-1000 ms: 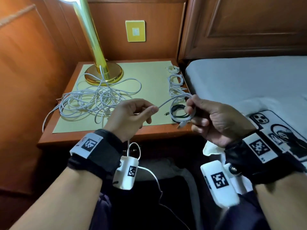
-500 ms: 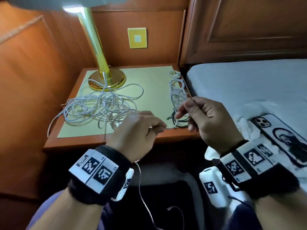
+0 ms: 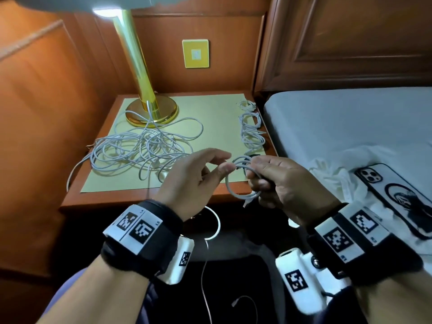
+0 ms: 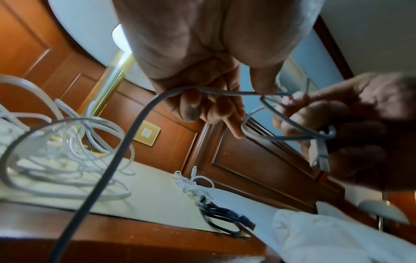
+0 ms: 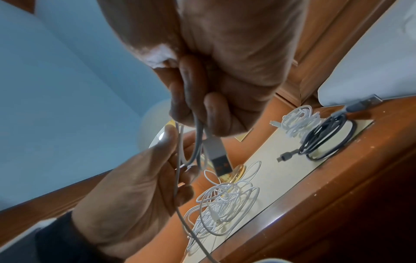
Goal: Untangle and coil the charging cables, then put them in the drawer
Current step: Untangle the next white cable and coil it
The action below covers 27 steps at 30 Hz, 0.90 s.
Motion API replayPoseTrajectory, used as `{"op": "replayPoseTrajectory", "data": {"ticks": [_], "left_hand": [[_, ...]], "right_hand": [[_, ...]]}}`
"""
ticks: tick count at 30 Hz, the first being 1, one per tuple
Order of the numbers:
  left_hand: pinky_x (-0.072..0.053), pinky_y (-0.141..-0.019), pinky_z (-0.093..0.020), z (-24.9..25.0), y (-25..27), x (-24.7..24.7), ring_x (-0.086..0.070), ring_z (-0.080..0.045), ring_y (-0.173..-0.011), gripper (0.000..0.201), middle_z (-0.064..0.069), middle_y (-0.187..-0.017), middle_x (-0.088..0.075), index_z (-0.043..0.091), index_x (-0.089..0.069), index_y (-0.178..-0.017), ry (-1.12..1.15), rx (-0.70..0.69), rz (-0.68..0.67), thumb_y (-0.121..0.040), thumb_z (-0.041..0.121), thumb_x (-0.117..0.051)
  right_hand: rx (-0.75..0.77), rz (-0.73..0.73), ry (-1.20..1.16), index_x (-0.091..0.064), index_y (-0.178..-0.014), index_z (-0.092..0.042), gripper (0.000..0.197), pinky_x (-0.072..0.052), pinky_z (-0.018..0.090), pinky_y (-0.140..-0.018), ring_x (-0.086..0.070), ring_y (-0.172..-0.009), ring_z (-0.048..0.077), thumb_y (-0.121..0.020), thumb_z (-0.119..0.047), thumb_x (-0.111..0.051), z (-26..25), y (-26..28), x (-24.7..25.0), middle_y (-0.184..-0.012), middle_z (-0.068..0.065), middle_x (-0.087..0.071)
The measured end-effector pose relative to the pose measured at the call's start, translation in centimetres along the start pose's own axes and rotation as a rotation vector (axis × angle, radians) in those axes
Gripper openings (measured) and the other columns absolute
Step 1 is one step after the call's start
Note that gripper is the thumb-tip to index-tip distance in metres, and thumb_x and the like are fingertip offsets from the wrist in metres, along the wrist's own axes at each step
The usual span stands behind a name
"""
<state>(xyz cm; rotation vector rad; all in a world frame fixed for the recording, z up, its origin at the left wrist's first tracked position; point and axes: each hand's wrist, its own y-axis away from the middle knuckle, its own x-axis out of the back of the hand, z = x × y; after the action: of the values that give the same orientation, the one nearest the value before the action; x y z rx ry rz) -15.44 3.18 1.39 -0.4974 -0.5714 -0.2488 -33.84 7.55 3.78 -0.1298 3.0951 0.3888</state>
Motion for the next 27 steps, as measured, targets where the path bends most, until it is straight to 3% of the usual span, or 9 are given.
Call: {"op": "replayPoseTrajectory", "data": {"ticks": [4,10,13,15,18,20,23,25,27], "left_hand": [[-0.055,-0.081,-0.026,-0.2,0.0,-0.1,-0.07,-0.011,-0.085,0.037,0.013,-0.088,-0.075,0.025,-0.071,-0.115,0.13,0.08,-0.092,-0.088,0.046,-0.057],[-0.043,-0.059,-0.013,-0.3,-0.3,-0.5,-0.058,-0.007,-0.063,0.013,0.006,-0.069,-0.067,0.018,-0.076,-0.095,0.039,-0.002,-0.016,-0.097,0.016,-0.063],[-0.038,-0.053,-0.019,0.2,-0.4,-0.7,-0.05,-0.01,-0.056,0.022,0.005,-0.063,-0.059,0.029,-0.063,-0.084,0.012,0.025,-0.1,-0.102,0.019,-0.054],[-0.036,-0.054,-0.022,0.6,-0.4,-0.9,-0.045,-0.008,-0.056,0.027,0.007,-0.062,-0.051,0.025,-0.054,-0.079,0.019,0.074,-0.175,-0.105,0.023,-0.044],[-0.037,-0.062,-0.042,1.3,-0.6,-1.0,-0.04,-0.012,-0.061,0.036,0.0,-0.065,-0.043,0.009,-0.047,-0.075,0.11,0.129,-0.197,-0.096,0.034,-0.033],[-0.038,-0.065,-0.05,1.5,-1.0,-1.1,-0.04,-0.017,-0.064,0.038,0.0,-0.064,-0.039,0.015,-0.044,-0.067,0.194,0.148,-0.181,-0.09,0.043,-0.035],[-0.034,-0.059,-0.044,1.3,-1.3,-1.3,-0.039,-0.012,-0.059,0.038,0.008,-0.061,-0.04,0.021,-0.048,-0.067,0.241,0.13,-0.235,-0.088,0.052,-0.046],[-0.035,-0.058,-0.038,0.5,-1.3,-1.7,-0.04,-0.012,-0.059,0.029,0.01,-0.064,-0.045,0.019,-0.051,-0.077,0.224,0.121,-0.262,-0.091,0.043,-0.056],[-0.041,-0.061,-0.033,-0.4,-1.2,-2.1,-0.048,-0.01,-0.06,0.009,0.013,-0.07,-0.056,0.026,-0.059,-0.093,0.202,0.097,-0.17,-0.095,0.034,-0.063]], "right_hand": [[-0.045,0.033,-0.046,-0.053,-0.08,-0.01,0.035,-0.022,0.024,-0.045,-0.03,-0.044,0.008,-0.107,-0.027,-0.04,-0.1,0.1,0.1,-0.054,-0.005,-0.035],[-0.11,0.069,-0.017,-0.055,-0.083,-0.014,0.038,-0.027,0.024,-0.047,-0.034,-0.044,0.006,-0.103,-0.045,-0.044,-0.5,-0.1,-0.1,-0.055,-0.007,-0.037],[-0.045,0.016,0.122,-0.054,-0.081,-0.014,0.032,-0.029,0.023,-0.046,-0.035,-0.043,0.004,-0.102,-0.038,-0.05,-0.3,0.1,-0.2,-0.059,-0.005,-0.043],[-0.011,0.0,0.197,-0.053,-0.078,-0.016,0.032,-0.031,0.021,-0.046,-0.035,-0.045,0.005,-0.104,-0.034,-0.049,-0.3,0.1,-0.2,-0.059,-0.006,-0.044],[-0.02,0.01,0.171,-0.05,-0.074,-0.016,0.036,-0.029,0.018,-0.042,-0.033,-0.041,0.003,-0.105,-0.034,-0.047,-0.6,0.0,-0.2,-0.055,-0.008,-0.041],[-0.021,0.033,0.158,-0.051,-0.073,-0.017,0.037,-0.03,0.017,-0.042,-0.033,-0.041,0.002,-0.104,-0.036,-0.047,-0.7,-0.1,-0.2,-0.054,-0.01,-0.043],[0.002,0.102,0.17,-0.052,-0.075,-0.017,0.037,-0.031,0.018,-0.044,-0.034,-0.043,0.003,-0.104,-0.039,-0.047,-0.6,-0.4,-0.1,-0.057,-0.008,-0.043],[-0.011,0.142,0.067,-0.049,-0.074,-0.017,0.037,-0.027,0.02,-0.044,-0.029,-0.041,0.004,-0.105,-0.036,-0.045,-0.7,-0.4,0.3,-0.057,-0.006,-0.037],[-0.03,0.148,-0.037,-0.044,-0.073,-0.018,0.038,-0.018,0.026,-0.048,-0.022,-0.041,0.007,-0.107,-0.033,-0.042,-0.9,-0.2,0.6,-0.056,-0.005,-0.033]]}}
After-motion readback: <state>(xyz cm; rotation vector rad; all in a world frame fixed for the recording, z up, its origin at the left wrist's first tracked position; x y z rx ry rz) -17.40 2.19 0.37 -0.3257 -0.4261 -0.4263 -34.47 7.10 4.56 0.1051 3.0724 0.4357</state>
